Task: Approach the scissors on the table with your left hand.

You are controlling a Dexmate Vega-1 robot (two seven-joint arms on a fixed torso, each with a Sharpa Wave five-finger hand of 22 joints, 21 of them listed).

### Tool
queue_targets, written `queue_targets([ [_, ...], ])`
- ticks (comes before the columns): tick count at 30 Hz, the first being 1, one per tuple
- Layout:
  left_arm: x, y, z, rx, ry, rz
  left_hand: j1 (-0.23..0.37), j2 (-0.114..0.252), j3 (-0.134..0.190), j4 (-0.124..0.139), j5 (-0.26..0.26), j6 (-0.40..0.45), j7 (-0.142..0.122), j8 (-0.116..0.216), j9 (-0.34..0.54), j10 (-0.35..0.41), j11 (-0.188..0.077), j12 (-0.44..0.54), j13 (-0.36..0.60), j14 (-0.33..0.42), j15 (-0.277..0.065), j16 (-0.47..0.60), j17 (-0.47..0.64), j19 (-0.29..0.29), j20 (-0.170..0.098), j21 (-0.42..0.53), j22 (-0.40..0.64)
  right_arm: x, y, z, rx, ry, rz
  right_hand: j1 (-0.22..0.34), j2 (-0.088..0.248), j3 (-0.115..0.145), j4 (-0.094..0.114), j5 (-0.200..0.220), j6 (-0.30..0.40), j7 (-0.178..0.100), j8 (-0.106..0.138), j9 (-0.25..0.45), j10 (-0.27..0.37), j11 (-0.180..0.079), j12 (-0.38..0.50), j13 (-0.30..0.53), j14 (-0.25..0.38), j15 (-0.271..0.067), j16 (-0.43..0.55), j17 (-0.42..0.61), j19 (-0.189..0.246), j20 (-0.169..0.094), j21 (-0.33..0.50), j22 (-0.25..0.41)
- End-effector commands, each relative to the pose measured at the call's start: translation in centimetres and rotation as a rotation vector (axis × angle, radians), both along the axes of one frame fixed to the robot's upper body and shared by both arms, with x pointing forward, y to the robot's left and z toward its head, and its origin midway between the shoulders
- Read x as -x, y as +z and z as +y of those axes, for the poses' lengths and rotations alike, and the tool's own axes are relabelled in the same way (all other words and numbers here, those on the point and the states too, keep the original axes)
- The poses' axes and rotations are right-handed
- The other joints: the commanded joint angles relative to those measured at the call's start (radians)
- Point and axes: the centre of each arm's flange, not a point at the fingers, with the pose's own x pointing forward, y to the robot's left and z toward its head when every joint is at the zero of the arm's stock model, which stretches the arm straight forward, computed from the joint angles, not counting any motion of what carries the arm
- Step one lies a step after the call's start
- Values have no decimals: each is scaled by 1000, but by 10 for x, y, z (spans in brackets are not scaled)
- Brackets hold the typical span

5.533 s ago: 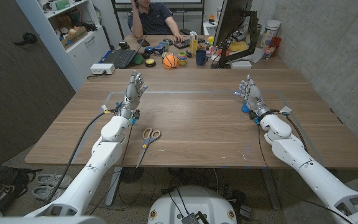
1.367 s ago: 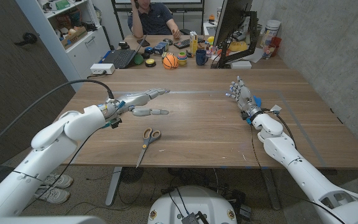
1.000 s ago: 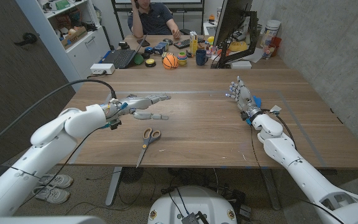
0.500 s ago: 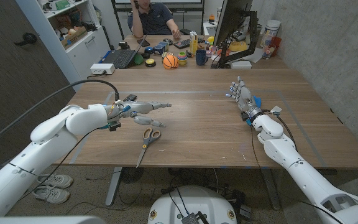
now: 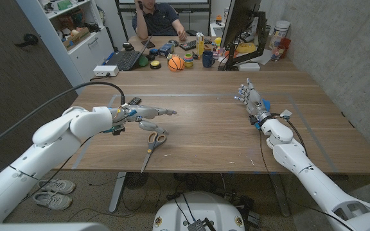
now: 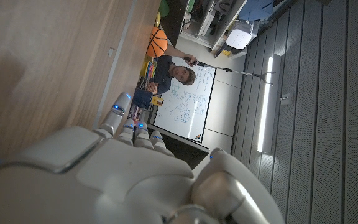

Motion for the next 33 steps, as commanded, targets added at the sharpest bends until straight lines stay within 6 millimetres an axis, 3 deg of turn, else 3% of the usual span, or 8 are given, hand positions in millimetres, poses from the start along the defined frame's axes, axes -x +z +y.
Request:
queue_targets([
  [1, 1, 1, -2, -25, 14, 12, 20, 5, 5, -9, -5, 19, -3, 9, 5, -4, -3, -5, 4, 12, -20, 6, 3, 11, 0, -6, 2, 1, 0, -2, -7, -3, -2, -11, 11, -7, 3, 6, -10, 45, -1, 2, -8, 6, -1, 6, -54, 8, -2, 5, -170, 6, -4, 4],
  [9, 1, 1, -2, -36, 21, 16, 57, 23, 27, -22, -18, 58, -4, 17, 6, -6, -6, -17, 4, 15, -19, -1, 3, 16, -5, -8, 3, 1, 0, -2, -4, -6, -7, -11, 12, -10, 3, 6, -11, 46, 0, 3, -9, 5, 0, 6, -54, 8, -3, 5, -170, 5, -6, 4],
  [14, 1, 1, -3, -33, 23, 24, 111, 38, 57, -37, -49, 100, -4, 22, 5, 10, -6, -21, 5, 46, -25, -2, 3, 61, -26, 1, 3, 0, 0, -2, -6, -5, -7, -12, 12, -13, 3, 6, -12, 45, 0, 3, -10, 5, 0, 6, -54, 9, -4, 5, -170, 6, -7, 4],
  [33, 4, -1, -5, -56, 43, 25, 141, 40, 74, -39, -75, 132, -4, 24, 5, 7, -10, -29, 5, 40, -28, -14, 3, 54, -28, -8, 3, -1, 1, -2, 3, 1, -10, -12, 14, -21, 3, 6, -13, 46, 2, 3, -10, 7, 1, 6, -53, 8, -6, 5, -170, 9, -11, 4],
])
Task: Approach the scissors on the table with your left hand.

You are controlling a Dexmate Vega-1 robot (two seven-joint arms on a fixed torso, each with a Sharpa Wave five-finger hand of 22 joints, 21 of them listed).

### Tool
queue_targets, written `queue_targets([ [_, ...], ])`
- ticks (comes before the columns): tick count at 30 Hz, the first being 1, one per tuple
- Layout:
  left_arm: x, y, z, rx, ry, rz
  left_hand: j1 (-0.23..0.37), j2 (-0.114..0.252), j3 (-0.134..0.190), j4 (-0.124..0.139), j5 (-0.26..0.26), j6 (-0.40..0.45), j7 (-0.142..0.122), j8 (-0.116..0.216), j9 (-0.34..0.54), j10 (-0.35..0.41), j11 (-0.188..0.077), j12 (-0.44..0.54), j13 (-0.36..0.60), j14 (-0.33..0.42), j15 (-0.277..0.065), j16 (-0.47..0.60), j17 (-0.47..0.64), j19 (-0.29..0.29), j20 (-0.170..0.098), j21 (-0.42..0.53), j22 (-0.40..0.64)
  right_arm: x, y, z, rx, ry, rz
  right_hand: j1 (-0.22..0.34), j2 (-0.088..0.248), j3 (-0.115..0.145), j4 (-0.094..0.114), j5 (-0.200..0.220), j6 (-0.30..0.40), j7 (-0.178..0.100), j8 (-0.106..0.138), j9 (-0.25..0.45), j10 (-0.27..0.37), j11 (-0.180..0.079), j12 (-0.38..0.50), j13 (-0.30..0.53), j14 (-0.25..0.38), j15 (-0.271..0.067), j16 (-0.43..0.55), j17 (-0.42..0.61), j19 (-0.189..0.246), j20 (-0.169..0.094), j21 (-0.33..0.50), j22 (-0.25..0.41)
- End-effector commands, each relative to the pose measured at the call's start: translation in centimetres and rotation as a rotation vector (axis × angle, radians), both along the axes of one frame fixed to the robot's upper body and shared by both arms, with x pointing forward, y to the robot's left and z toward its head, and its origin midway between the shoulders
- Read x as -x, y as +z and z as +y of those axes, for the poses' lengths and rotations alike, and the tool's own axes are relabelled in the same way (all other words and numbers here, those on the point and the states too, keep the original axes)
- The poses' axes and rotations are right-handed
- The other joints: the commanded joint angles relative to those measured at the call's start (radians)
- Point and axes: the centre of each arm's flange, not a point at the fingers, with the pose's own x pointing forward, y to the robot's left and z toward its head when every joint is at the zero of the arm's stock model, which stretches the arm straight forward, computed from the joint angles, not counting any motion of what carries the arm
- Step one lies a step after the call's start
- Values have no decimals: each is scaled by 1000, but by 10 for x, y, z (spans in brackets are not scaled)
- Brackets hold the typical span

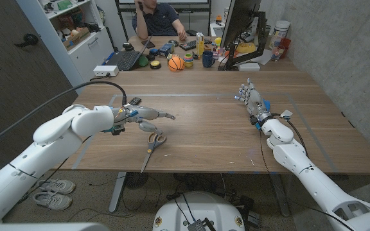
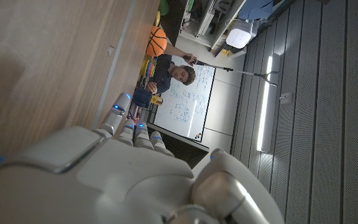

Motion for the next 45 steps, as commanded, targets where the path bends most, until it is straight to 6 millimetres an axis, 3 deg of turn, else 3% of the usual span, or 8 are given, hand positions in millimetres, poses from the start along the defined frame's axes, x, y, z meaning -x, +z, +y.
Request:
queue_targets([
  [1, 2, -1, -2, -16, 13, 3, 16, 3, 9, -2, -6, 8, -1, 5, 3, -4, -6, -7, 2, 1, -25, -7, 3, 1, 1, -2, 3, 0, 1, 0, 3, 4, -3, -11, 14, -10, 4, 7, -5, 41, 3, 3, -5, 2, 1, 6, -51, 8, -2, 4, -173, 4, -6, 4],
  [45, 11, -8, -4, -36, 54, 3, 49, 6, 32, 1, -46, 38, -1, -1, 1, -14, -11, -12, 2, -4, -38, -19, 4, -2, -5, -5, 4, -1, 1, 0, 10, 17, -2, -9, 22, -33, 3, 10, -8, 42, 5, 2, -6, 1, 2, 6, -49, 8, -11, 4, -170, 6, -19, 4],
])
